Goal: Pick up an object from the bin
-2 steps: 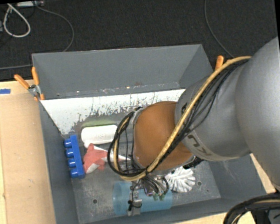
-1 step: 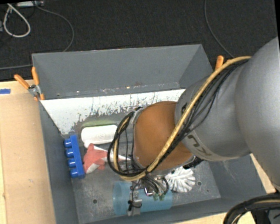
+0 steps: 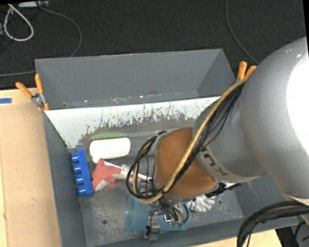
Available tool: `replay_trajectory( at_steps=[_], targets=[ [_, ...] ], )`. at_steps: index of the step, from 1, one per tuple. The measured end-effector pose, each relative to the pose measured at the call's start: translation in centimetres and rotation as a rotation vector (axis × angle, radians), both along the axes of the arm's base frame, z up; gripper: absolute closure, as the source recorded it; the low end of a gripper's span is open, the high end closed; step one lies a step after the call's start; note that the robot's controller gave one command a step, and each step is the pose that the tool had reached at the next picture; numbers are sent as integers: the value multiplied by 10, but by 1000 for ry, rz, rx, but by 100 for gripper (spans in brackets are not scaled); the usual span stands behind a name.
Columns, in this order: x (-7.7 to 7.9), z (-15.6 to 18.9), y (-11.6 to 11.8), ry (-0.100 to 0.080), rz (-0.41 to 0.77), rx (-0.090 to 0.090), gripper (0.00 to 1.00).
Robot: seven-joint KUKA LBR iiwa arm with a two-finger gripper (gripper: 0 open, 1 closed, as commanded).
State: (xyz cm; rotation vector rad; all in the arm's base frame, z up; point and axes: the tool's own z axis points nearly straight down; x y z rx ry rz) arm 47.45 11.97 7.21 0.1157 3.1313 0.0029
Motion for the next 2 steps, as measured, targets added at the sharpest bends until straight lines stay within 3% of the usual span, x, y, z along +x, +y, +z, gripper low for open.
replay_trajectory(
  at_steps=[1, 2],
  targets=[
    [9, 10, -13, 8, 102, 0, 100],
    [9, 10, -13, 8, 101, 1, 100]
  ],
)
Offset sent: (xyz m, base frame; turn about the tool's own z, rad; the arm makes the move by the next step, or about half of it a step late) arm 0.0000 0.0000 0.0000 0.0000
